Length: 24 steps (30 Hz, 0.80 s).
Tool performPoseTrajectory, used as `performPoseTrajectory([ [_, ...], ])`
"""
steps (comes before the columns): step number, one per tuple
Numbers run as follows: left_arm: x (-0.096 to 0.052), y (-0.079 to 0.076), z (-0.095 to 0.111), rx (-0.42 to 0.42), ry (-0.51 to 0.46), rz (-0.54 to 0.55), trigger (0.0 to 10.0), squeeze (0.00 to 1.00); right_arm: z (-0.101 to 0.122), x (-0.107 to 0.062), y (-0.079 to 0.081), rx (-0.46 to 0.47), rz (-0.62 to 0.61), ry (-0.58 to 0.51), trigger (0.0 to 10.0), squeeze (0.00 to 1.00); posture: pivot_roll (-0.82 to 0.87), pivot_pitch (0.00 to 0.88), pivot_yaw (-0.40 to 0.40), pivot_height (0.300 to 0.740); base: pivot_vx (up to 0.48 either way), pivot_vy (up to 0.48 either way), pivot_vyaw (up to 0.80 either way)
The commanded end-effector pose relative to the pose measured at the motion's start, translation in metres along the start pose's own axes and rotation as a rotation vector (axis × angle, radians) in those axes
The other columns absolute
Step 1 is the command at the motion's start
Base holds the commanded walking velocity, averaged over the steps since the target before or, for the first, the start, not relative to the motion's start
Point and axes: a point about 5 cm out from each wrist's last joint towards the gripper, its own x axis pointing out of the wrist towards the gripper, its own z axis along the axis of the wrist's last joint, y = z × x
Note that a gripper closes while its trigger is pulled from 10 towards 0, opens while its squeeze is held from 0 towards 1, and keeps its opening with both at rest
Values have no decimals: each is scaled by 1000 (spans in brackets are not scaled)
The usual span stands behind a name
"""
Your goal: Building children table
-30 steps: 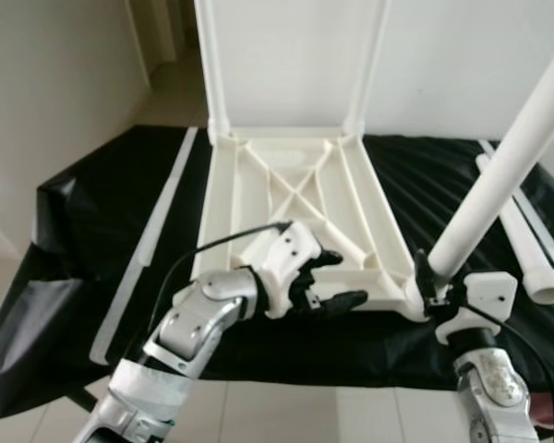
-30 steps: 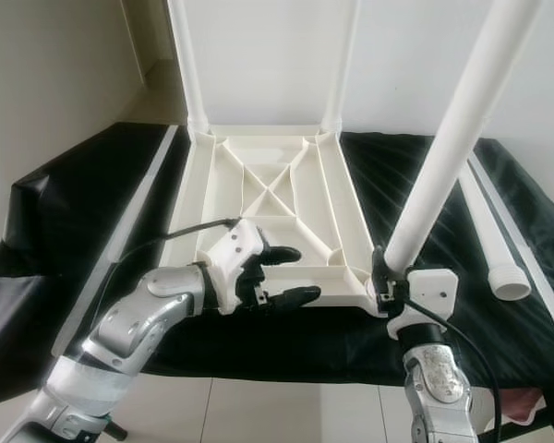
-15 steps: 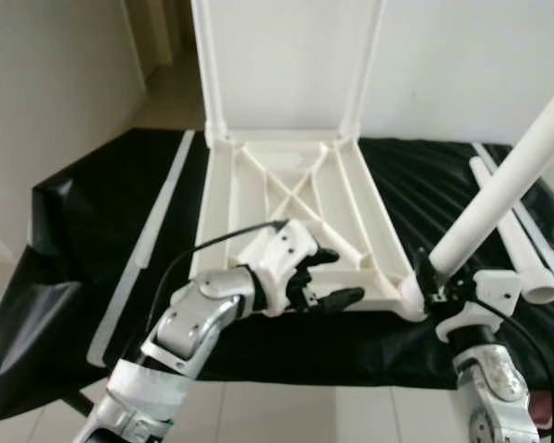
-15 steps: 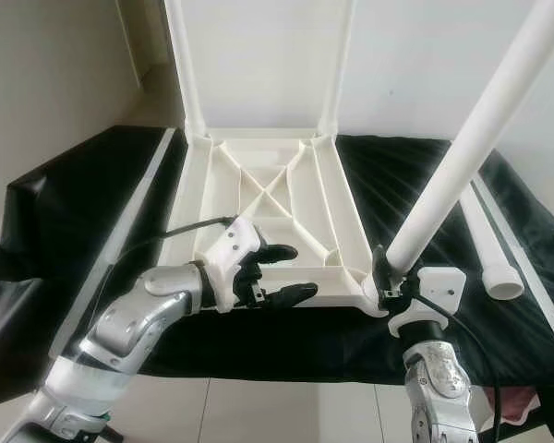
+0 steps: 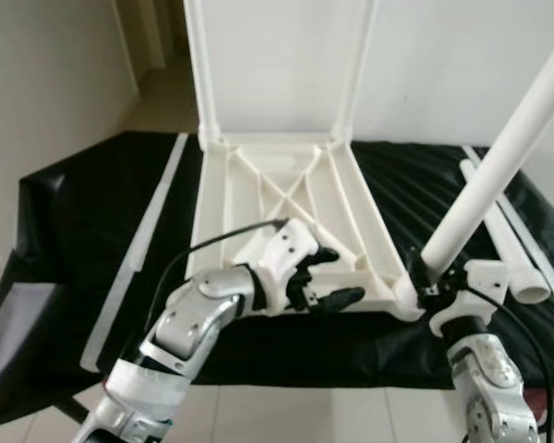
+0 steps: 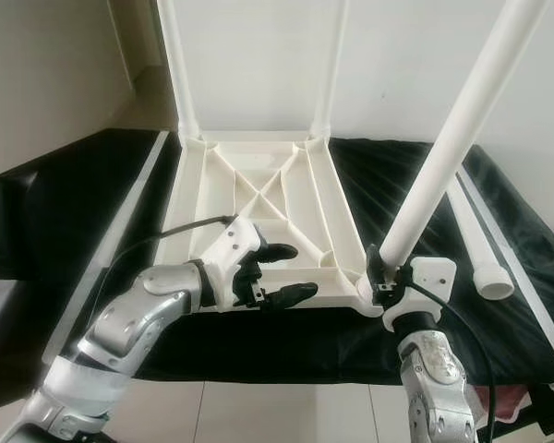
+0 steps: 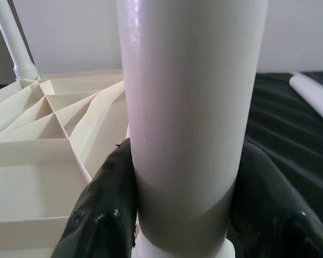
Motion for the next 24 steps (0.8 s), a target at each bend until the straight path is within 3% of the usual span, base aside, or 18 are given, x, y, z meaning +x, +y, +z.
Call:
performPoseTrajectory([
  [1, -2, 2, 0, -1, 9, 39, 10000, 0, -26, -4, -2, 76, -38, 156, 10000, 0, -16, 2, -10, 740, 0, 0, 0],
  [3, -2, 2, 0, -3, 8, 39, 10000, 0, -26, -3, -2, 83, -50, 165, 10000, 0, -18, 0, -11, 740, 0, 0, 0],
  [8, -1, 0, 0, -4, 3, 35, 10000, 0, -21, -2, 1, -27, -93, 101, 10000, 0, -17, 0, -18, 740, 0, 0, 0],
  [11, -1, 0, 0, -4, 3, 36, 10000, 0, -21, -3, 3, -26, -144, 80, 10000, 0, -16, 0, -21, 740, 0, 0, 0],
  [14, -1, 0, 3, -5, -9, 34, 10000, 0, -27, -6, 13, 39, -333, 85, 10000, 0, -9, 0, -23, 740, 0, 0, 0],
  [18, -1, 0, 4, -6, -16, 32, 10000, 0, -29, -7, 21, 46, -405, 104, 10000, 0, -3, 0, -26, 740, 0, 0, 0],
  [20, -2, -1, 5, -5, -17, 28, 10000, 0, -39, -6, 34, 168, -449, 169, 10000, 0, 5, 0, -27, 740, 0, 0, 0],
  [24, -3, -1, 5, -4, -17, 27, 10000, 0, -40, -4, 37, 215, -468, 162, 10000, 0, 9, 0, -25, 740, 0, 0, 0],
])
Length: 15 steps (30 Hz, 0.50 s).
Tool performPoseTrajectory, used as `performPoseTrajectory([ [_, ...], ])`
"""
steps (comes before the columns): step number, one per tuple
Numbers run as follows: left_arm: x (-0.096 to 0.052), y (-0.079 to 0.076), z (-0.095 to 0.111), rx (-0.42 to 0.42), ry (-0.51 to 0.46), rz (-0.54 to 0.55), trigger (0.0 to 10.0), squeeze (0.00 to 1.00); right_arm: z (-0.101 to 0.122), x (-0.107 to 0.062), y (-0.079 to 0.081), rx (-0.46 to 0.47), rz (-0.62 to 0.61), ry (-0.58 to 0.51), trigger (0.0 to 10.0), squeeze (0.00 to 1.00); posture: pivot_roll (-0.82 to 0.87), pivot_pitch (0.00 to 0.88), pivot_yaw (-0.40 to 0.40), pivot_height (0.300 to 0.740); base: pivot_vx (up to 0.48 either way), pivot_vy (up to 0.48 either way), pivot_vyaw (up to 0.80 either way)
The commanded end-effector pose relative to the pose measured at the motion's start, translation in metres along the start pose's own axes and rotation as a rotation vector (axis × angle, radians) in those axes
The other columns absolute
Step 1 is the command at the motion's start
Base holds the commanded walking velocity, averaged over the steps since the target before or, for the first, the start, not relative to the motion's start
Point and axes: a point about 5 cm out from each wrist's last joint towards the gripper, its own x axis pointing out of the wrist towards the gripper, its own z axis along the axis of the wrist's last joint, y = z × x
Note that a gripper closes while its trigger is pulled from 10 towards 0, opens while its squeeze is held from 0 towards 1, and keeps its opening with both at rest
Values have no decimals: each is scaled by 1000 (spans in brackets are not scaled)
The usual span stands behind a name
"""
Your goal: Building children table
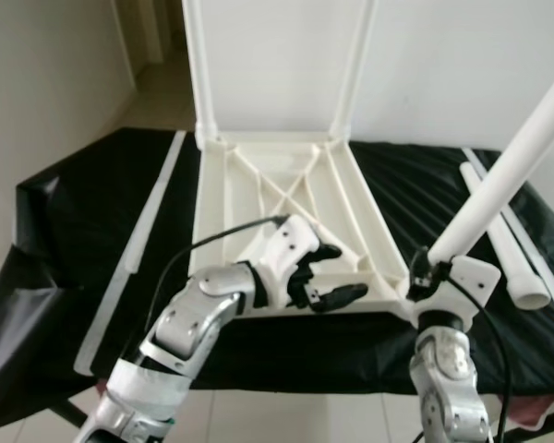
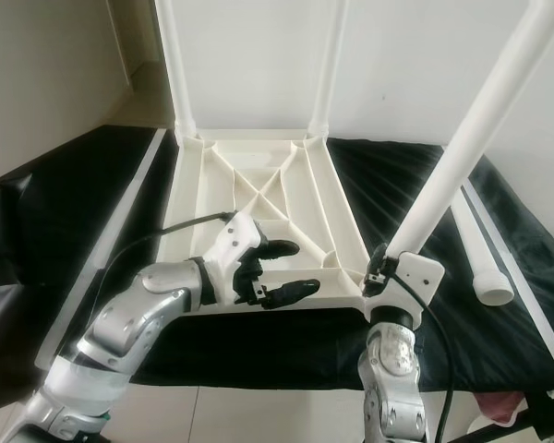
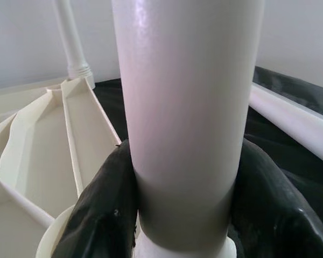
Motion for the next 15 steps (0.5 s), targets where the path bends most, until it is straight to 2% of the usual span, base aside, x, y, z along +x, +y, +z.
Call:
performPoseTrajectory([
  [1, -2, 0, -1, -13, 2, 25, 10000, 0, -33, -9, 0, 111, -96, 188, 10000, 0, 9, 0, -23, 740, 0, 0, 0],
  [7, -4, 2, 0, -9, 5, 30, 10000, 0, -37, -10, -8, 104, -200, 198, 10000, 0, 17, 0, -22, 740, 0, 0, 0],
  [15, -5, 3, 1, -16, 2, 36, 10000, 0, -32, -8, 1, 70, -141, 162, 10000, 0, 14, 0, -16, 740, 0, 0, 0],
])
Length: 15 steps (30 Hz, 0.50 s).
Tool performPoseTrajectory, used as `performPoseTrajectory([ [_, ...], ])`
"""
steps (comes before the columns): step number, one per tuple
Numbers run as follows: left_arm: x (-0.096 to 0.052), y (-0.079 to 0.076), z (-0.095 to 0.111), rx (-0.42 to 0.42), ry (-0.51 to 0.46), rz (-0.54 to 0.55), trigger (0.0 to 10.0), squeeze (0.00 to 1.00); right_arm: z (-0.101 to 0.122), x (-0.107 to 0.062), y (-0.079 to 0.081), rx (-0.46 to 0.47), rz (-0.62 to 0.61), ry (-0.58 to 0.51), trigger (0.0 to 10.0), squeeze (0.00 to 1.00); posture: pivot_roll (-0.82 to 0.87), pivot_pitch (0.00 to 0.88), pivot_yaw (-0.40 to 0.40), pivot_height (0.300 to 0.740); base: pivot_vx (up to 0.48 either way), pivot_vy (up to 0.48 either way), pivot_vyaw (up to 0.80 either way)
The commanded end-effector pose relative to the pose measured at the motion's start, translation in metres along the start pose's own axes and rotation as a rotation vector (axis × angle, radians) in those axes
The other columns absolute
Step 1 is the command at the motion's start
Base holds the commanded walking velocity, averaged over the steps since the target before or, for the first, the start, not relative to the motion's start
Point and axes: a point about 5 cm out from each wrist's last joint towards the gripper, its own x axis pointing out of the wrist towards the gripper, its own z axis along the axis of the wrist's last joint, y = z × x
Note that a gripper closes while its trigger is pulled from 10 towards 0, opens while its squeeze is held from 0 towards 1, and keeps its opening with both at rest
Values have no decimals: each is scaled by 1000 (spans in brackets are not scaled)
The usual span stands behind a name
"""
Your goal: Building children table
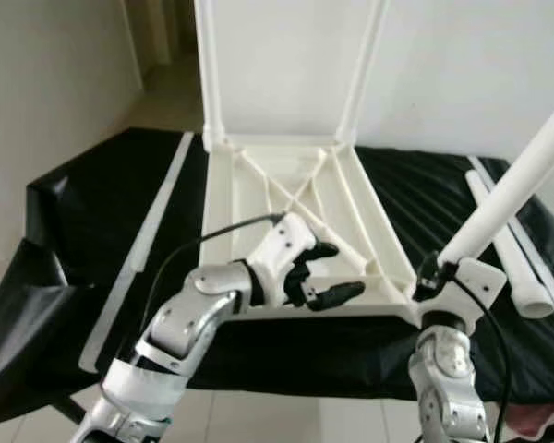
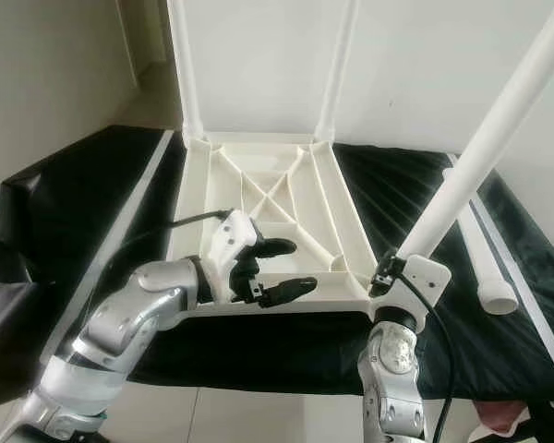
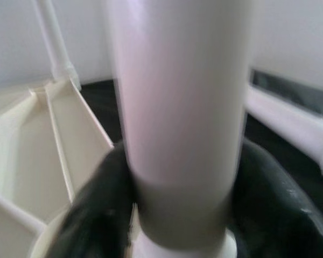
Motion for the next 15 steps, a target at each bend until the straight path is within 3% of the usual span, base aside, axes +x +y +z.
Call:
performPoseTrajectory([
  [1, -1, -2, 0, -8, -1, 10, 10000, 0, -28, -11, 5, 76, -48, 156, 10000, 1000, 14, 0, -16, 740, 0, 0, 0],
  [7, 0, -4, 0, -17, -1, 3, 10000, 0, -9, -8, 4, 169, 38, 43, 10000, 1000, 9, 0, -15, 740, 0, 0, 0],
  [12, 1, -4, 1, -21, -5, 4, 10000, 0, -7, -3, 2, 151, 112, 39, 10000, 1000, 2, 0, -14, 740, 0, 0, 0],
  [13, 1, -4, 1, -23, -5, 2, 10000, 0, -6, -1, 1, 137, 146, 39, 10000, 729, 2, 0, -14, 740, 0, 0, 0],
  [14, 2, -4, 1, -24, -6, 1, 10000, 0, -4, 1, 0, 114, 189, 32, 10000, 0, -1, 0, -12, 740, 0, 0, 0],
  [15, 2, -4, 1, -24, -6, 1, 10000, 0, -4, 1, 0, 114, 189, 32, 10000, 0, -1, 0, -12, 740, 0, 0, 0],
])
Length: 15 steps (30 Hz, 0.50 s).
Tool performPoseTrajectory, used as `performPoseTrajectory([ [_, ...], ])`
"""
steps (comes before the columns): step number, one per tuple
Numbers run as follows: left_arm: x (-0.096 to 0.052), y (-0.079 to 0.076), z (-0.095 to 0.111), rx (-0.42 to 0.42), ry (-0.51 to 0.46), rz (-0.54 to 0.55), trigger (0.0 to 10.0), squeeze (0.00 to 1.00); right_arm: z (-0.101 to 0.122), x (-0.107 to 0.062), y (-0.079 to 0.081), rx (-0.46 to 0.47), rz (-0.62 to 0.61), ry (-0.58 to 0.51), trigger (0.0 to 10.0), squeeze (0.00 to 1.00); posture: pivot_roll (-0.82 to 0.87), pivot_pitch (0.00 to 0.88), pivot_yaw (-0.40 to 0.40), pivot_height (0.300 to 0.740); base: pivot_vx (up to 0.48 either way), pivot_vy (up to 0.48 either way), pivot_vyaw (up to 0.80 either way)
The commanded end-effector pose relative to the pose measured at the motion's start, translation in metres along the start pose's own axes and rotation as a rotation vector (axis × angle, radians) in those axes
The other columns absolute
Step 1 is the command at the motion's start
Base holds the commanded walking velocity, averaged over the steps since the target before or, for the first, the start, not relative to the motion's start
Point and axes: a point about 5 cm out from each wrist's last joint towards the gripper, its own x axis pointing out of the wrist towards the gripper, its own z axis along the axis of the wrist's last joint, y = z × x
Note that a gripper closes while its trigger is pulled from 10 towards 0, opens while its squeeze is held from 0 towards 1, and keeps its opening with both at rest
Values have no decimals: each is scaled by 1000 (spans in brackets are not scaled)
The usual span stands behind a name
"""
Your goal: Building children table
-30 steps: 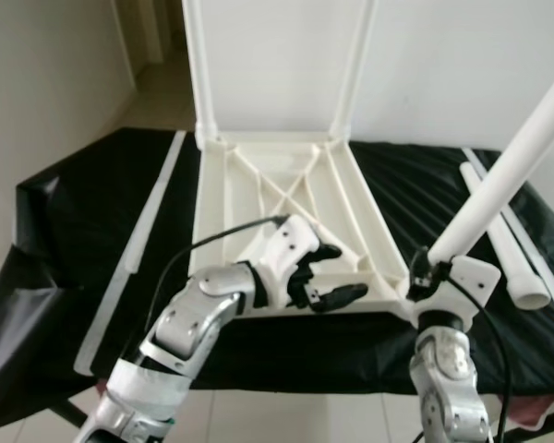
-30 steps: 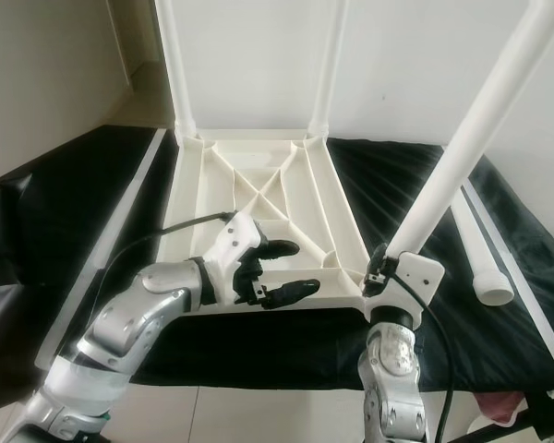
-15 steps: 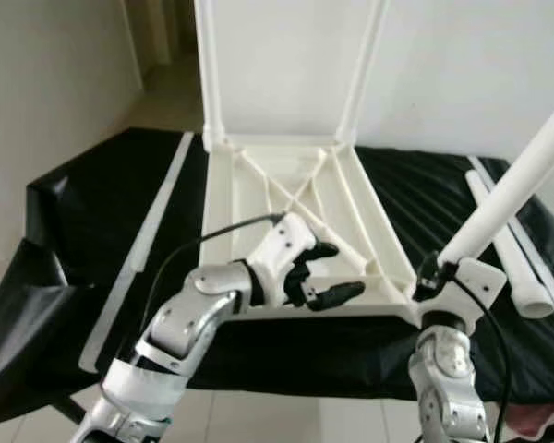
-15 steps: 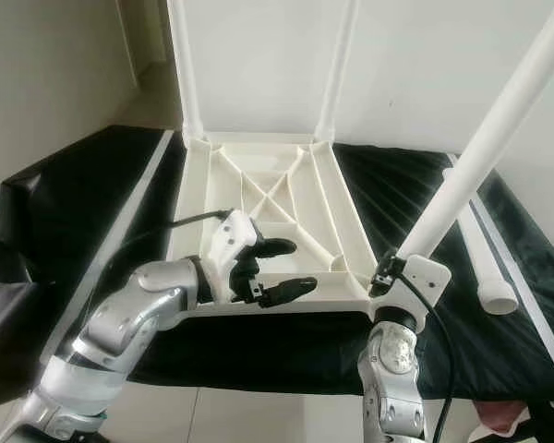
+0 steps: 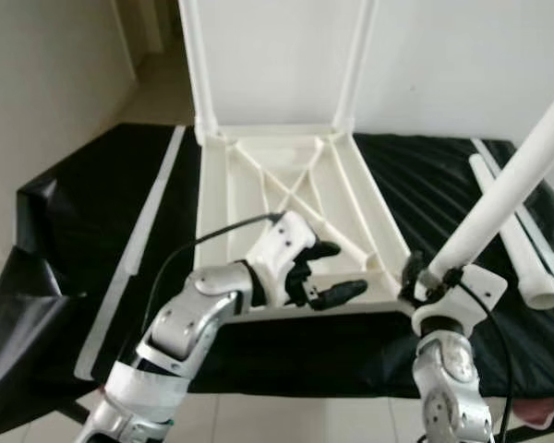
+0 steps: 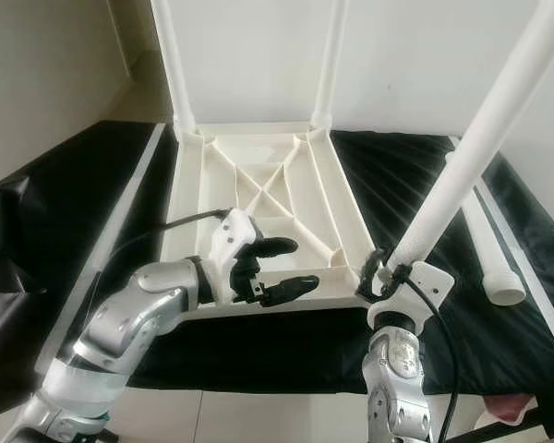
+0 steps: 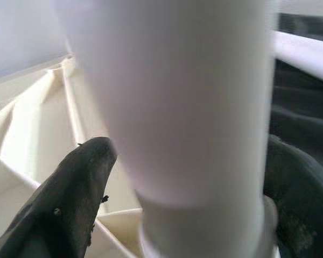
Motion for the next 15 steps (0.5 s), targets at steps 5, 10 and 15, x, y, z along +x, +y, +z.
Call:
performPoseTrajectory([
  [5, 3, -2, 1, -9, 3, 2, 10000, 0, 20, 16, -7, -94, 260, -24, 10000, 0, -6, 0, -5, 740, 0, 0, 0],
  [10, 3, -2, 1, -8, 5, -1, 10000, 0, 29, 25, -19, -200, 314, -42, 10000, 0, -7, 0, -2, 740, 0, 0, 0],
  [15, 3, 0, 3, -3, 1, 2, 10000, 0, 34, 27, -28, -263, 412, -19, 10000, 0, -8, 0, 2, 740, 0, 0, 0],
])
